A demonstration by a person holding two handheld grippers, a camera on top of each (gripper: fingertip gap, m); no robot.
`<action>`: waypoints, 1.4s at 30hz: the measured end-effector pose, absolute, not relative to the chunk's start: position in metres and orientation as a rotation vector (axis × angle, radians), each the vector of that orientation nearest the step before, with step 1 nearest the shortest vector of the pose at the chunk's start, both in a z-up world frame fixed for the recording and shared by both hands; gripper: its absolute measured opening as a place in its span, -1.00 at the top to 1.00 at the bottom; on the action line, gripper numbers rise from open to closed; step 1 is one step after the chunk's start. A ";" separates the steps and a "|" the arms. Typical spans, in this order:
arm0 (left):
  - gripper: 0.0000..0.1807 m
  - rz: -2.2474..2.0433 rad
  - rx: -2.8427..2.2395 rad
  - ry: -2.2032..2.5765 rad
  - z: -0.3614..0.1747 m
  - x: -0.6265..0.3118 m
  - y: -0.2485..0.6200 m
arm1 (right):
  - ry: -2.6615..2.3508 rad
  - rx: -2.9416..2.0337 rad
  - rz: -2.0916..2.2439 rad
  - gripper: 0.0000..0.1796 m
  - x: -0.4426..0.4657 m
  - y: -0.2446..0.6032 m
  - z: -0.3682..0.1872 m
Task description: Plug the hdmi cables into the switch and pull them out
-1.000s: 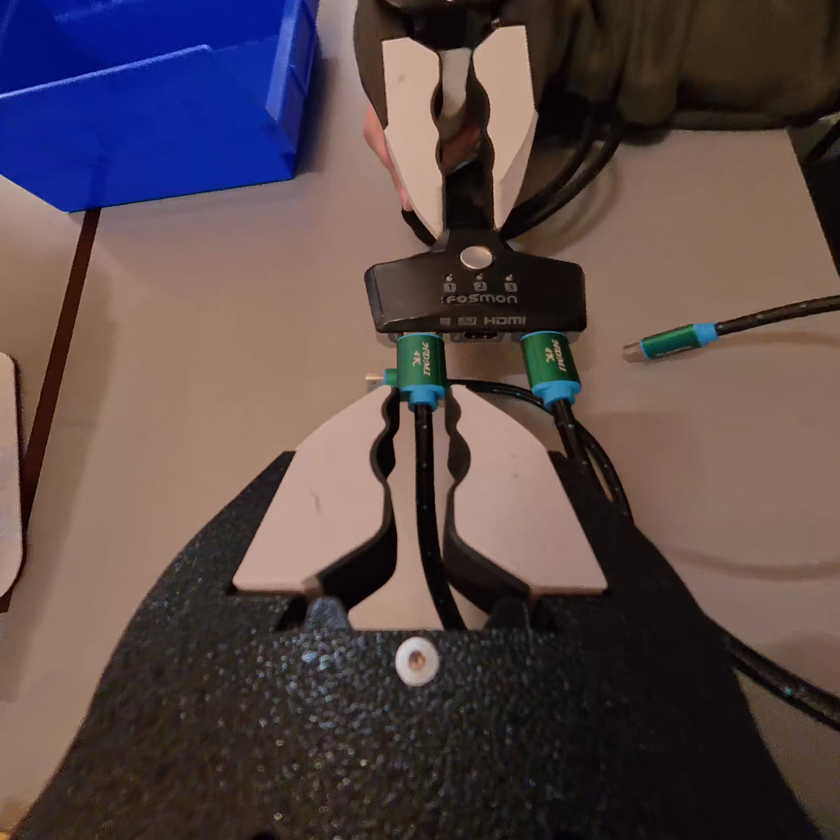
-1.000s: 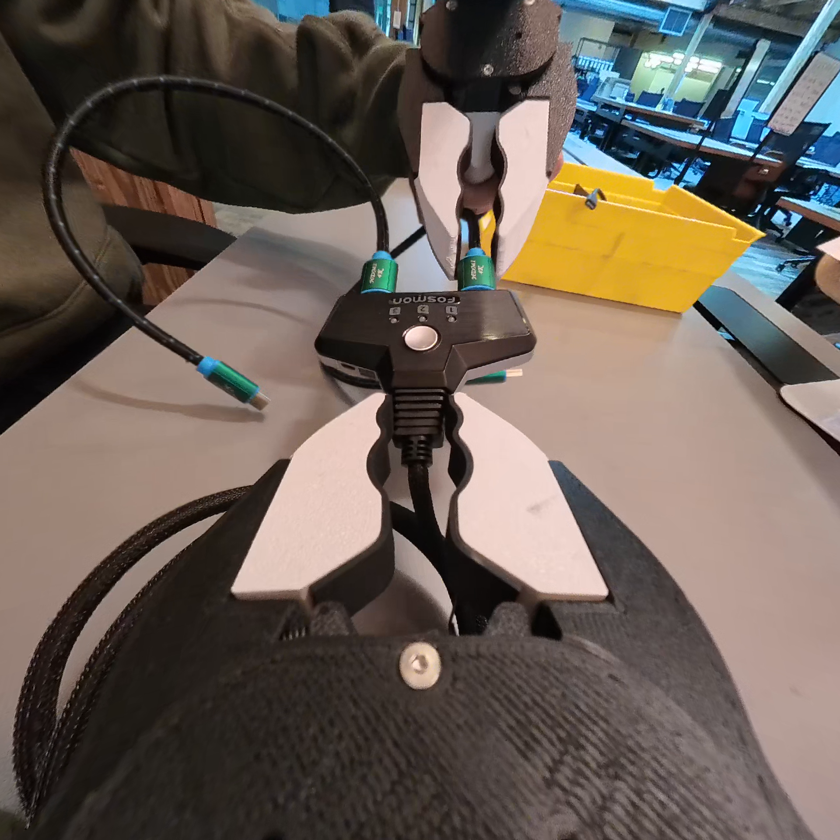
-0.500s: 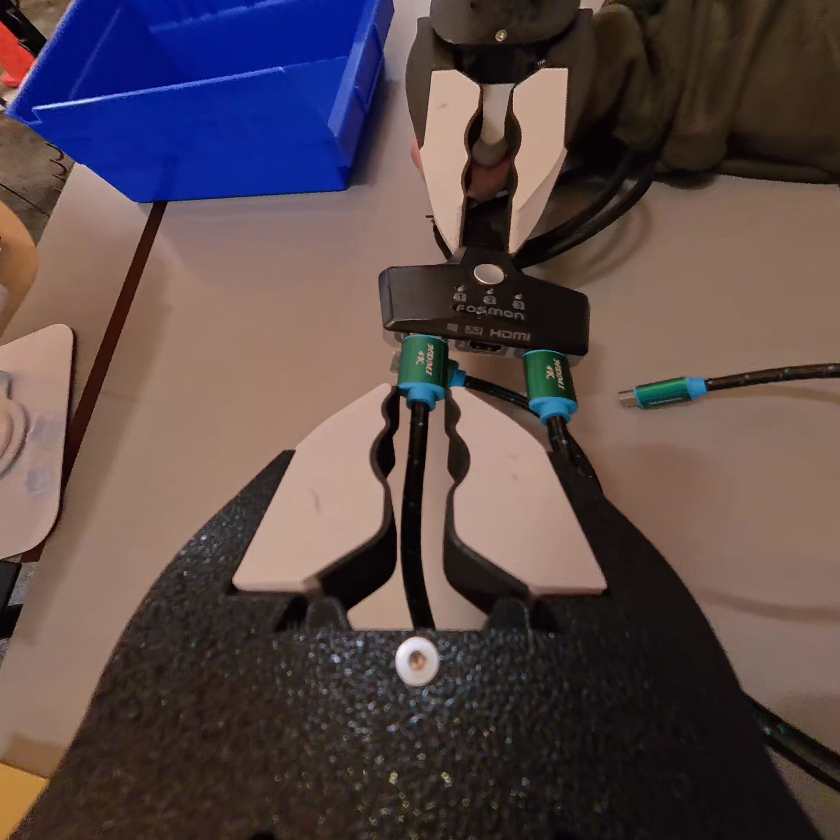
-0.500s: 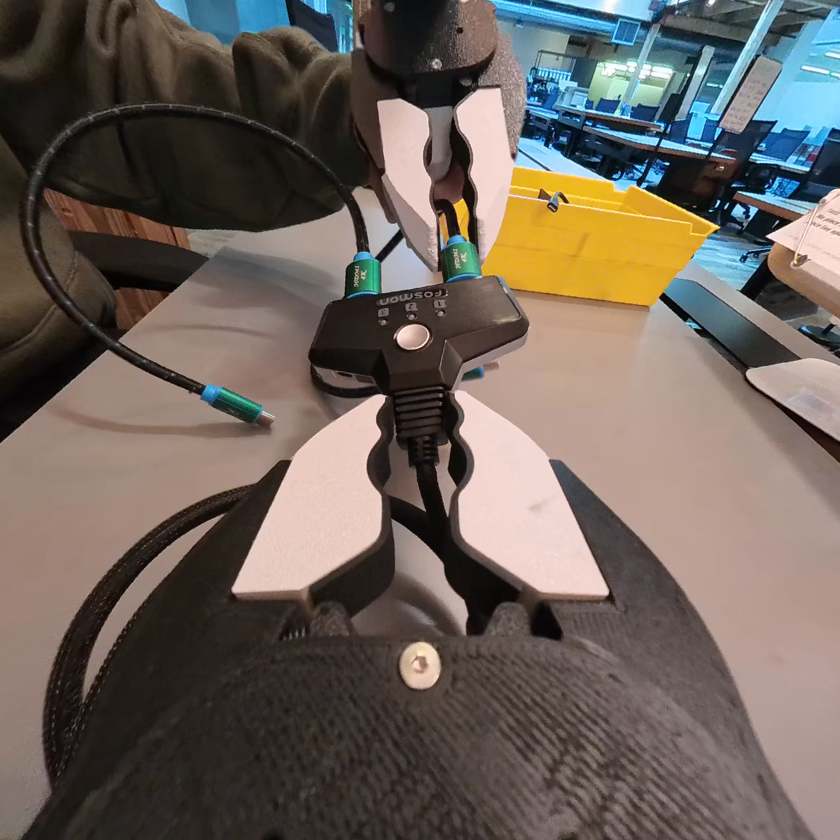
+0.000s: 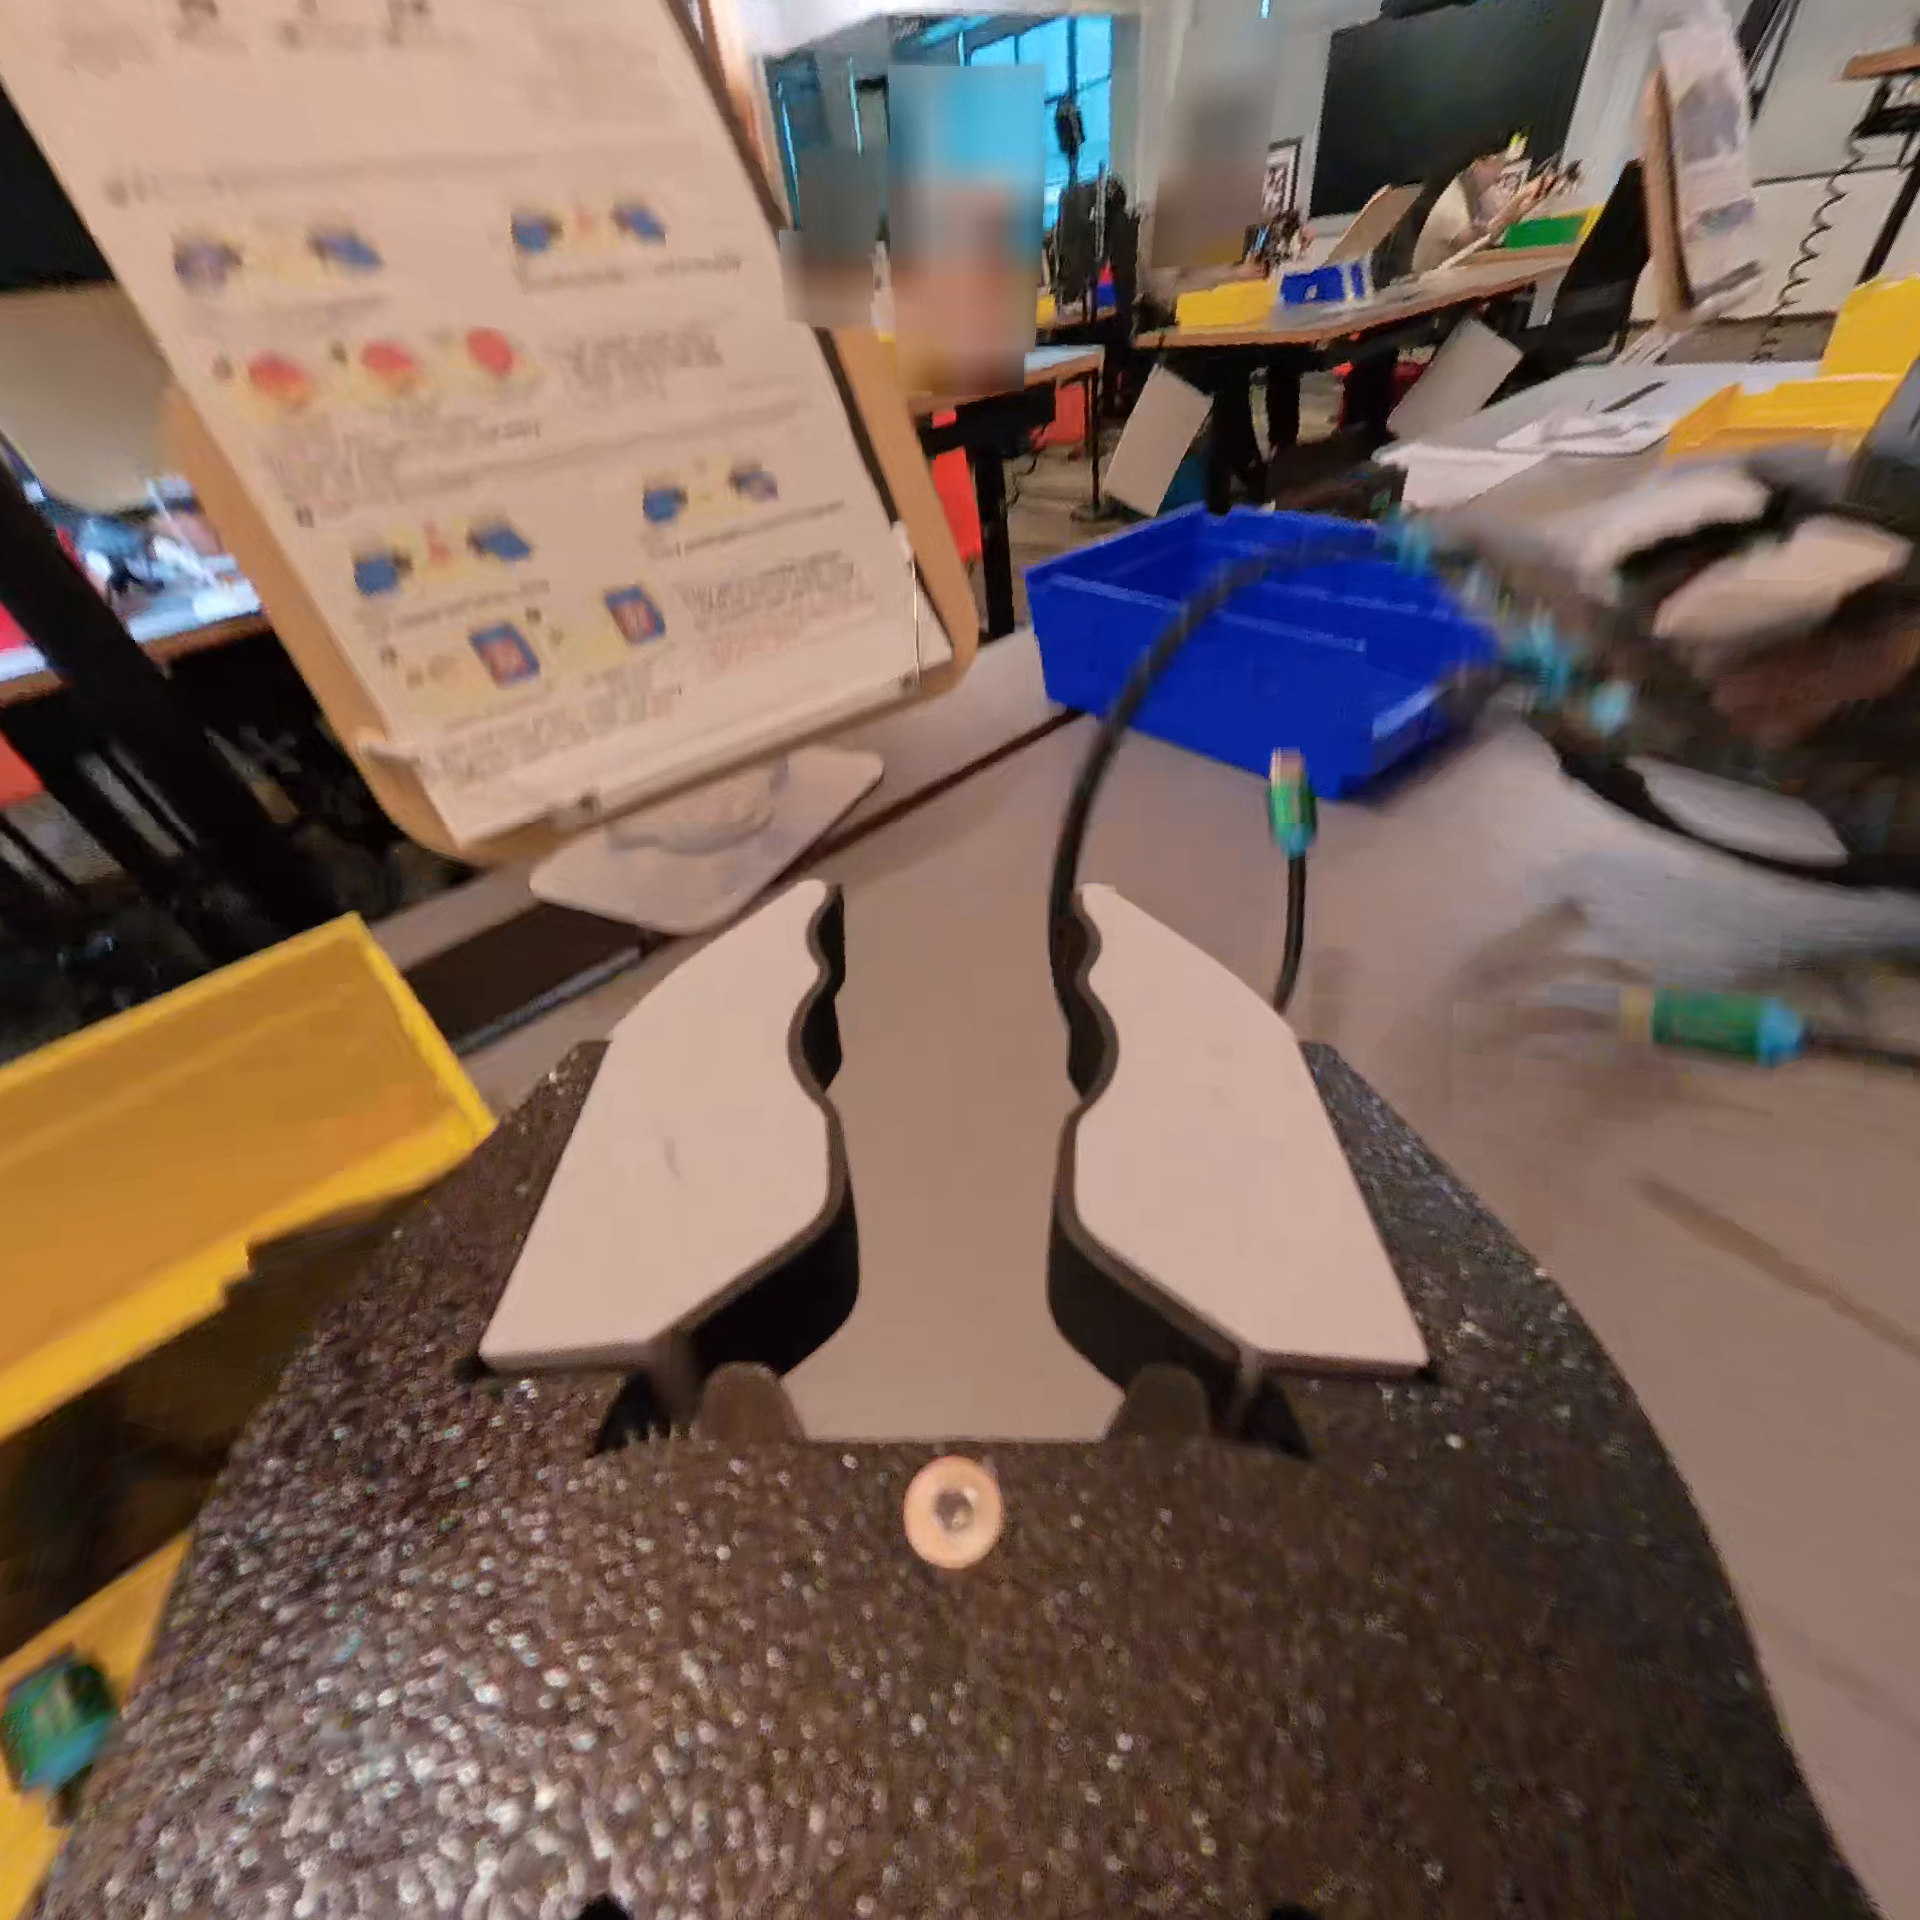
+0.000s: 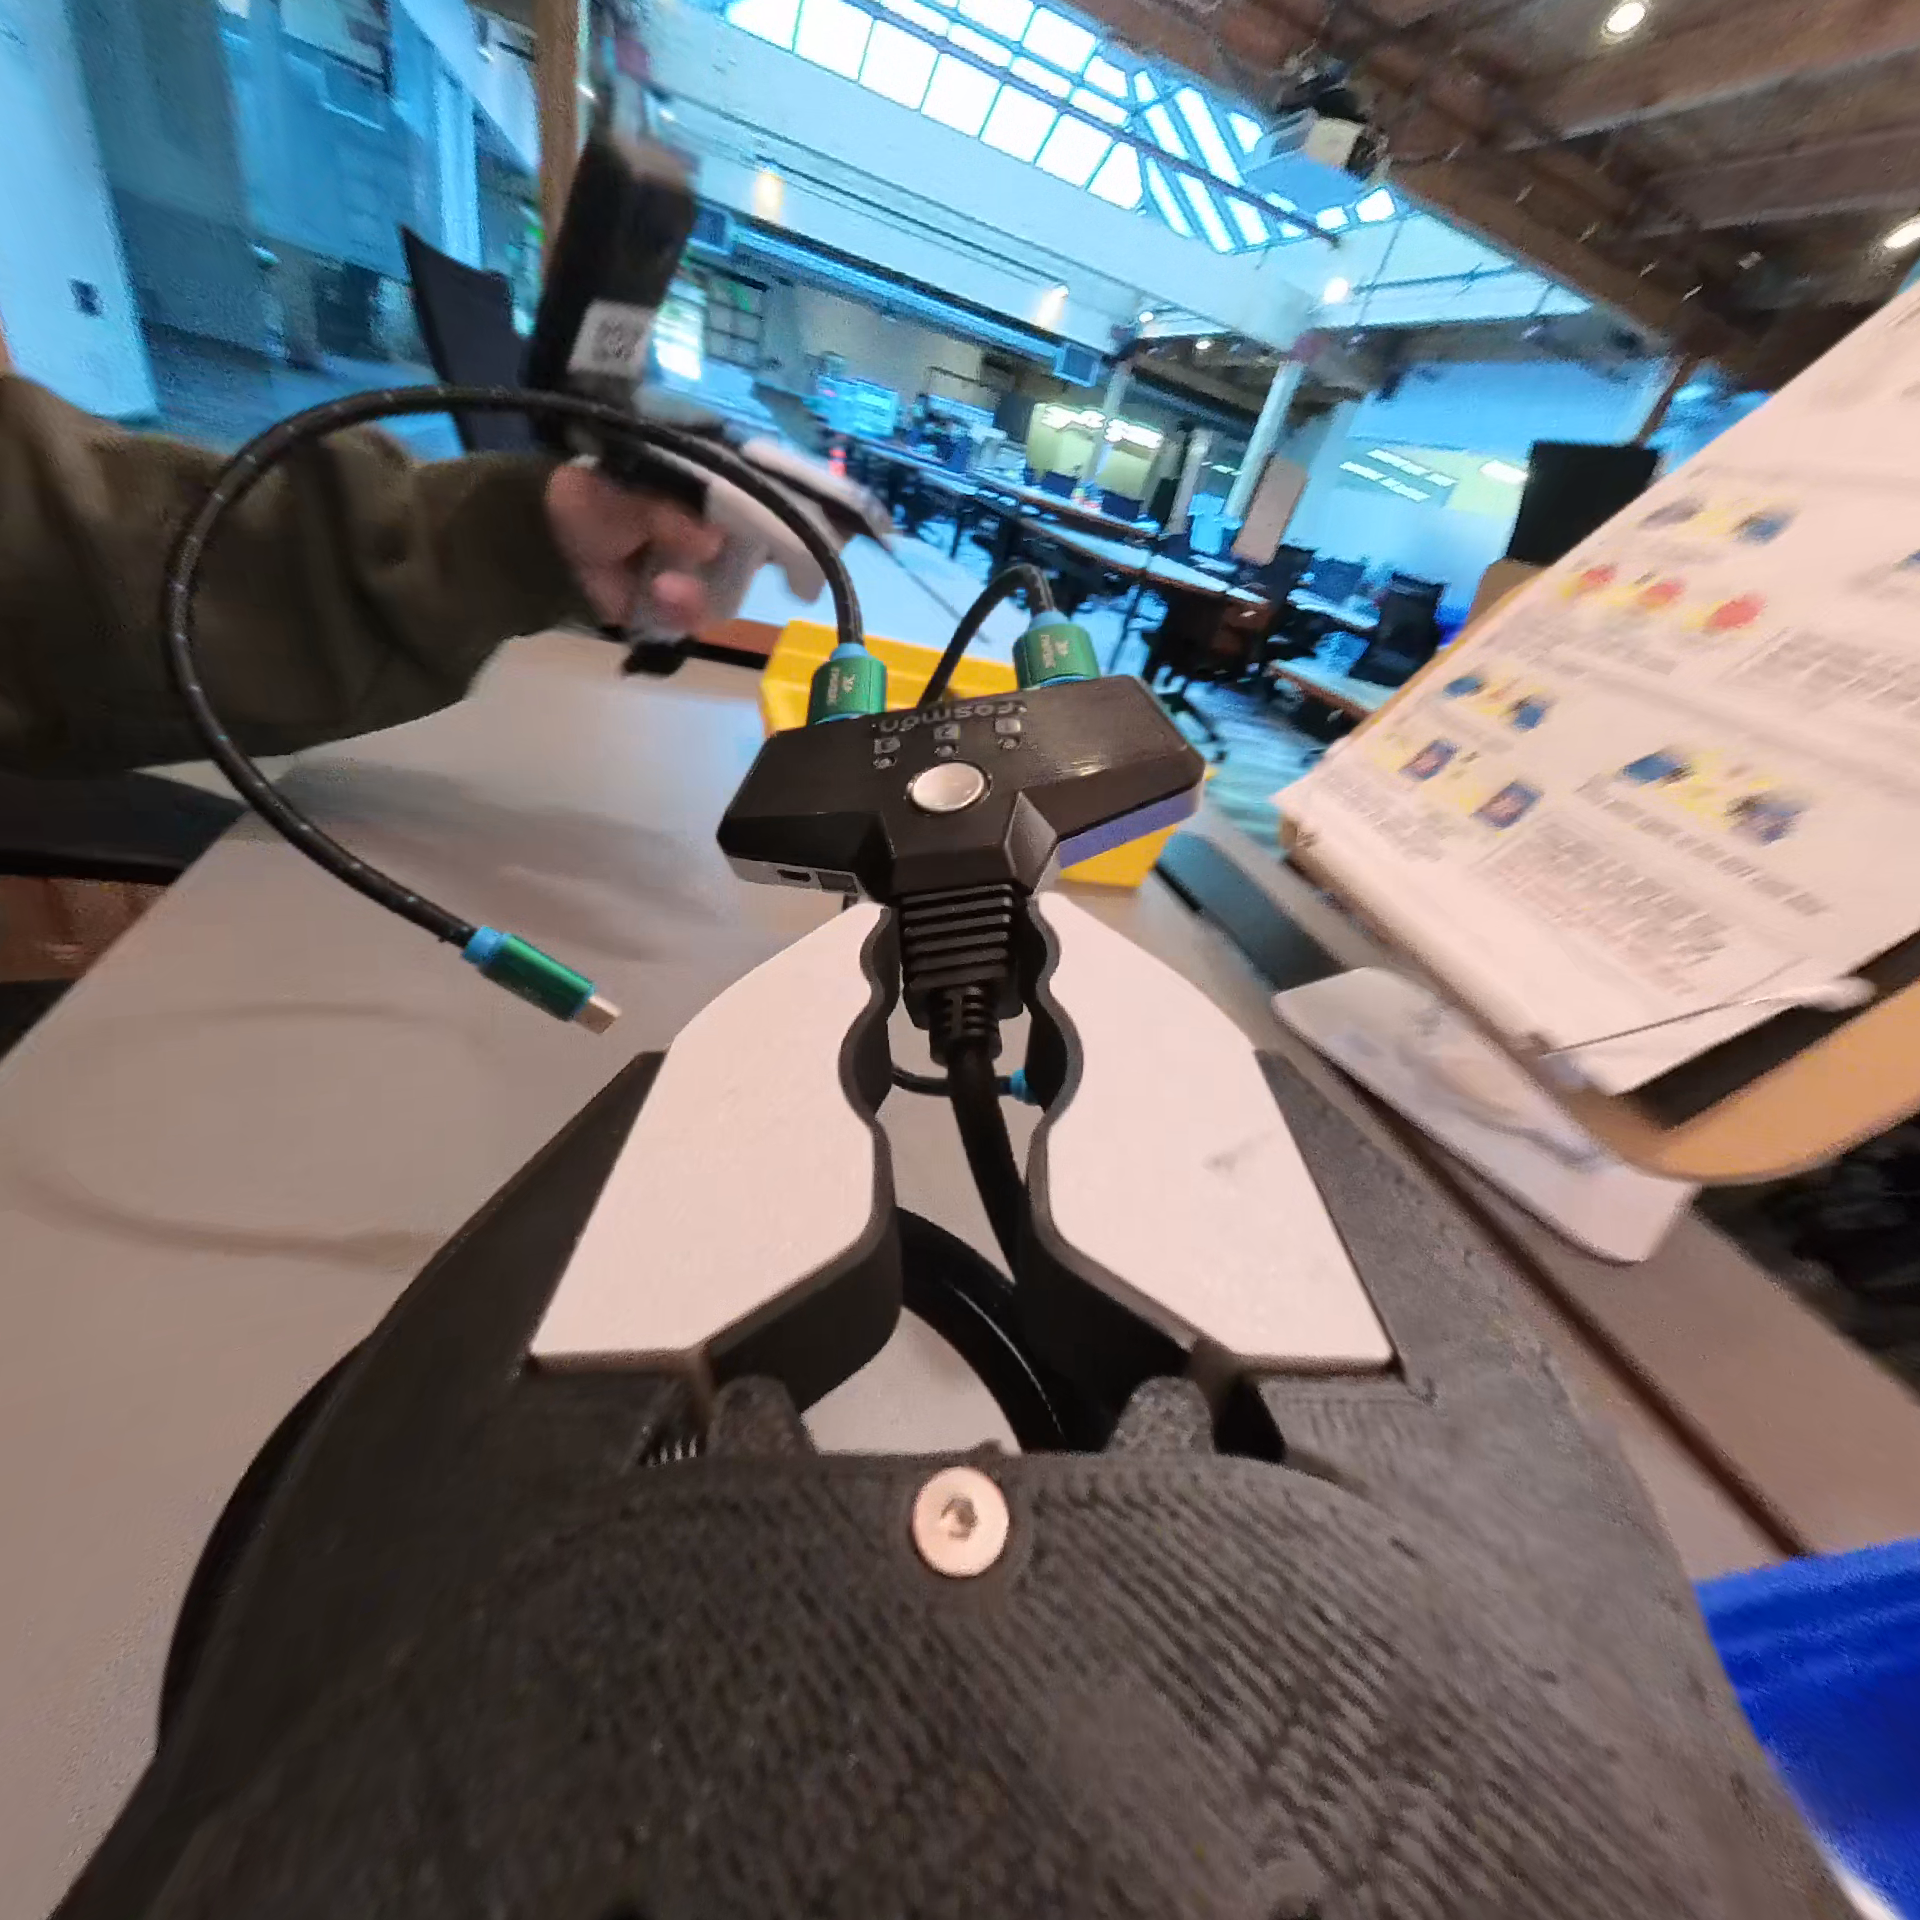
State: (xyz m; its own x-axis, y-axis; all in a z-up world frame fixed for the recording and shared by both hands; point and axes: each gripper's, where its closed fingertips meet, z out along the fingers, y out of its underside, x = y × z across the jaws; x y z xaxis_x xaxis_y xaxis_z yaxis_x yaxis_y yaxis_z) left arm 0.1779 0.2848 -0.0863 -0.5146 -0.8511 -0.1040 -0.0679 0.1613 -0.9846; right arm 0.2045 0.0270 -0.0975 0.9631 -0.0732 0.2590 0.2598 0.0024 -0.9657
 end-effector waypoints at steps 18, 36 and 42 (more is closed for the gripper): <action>0.66 -1.375 -0.929 2.003 -0.187 0.131 0.274 | -0.004 -2.217 -0.977 0.75 0.364 -0.150 0.042; 0.74 -1.508 -0.895 2.116 -0.212 0.156 0.229 | -0.365 -3.216 -1.037 0.75 0.444 -0.155 -0.008; 0.77 -1.553 -0.879 2.115 -0.209 0.156 0.224 | -0.297 -3.094 -0.923 0.75 0.470 -0.095 -0.057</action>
State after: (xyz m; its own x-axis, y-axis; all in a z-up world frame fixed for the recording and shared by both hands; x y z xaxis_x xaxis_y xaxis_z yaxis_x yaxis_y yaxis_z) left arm 0.1556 0.2242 -0.2092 -0.7358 -0.6741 0.0648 -0.2638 0.1972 -0.9442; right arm 0.4700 -0.0946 -0.0570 0.8216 0.2034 0.5325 0.1459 -0.9781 0.1485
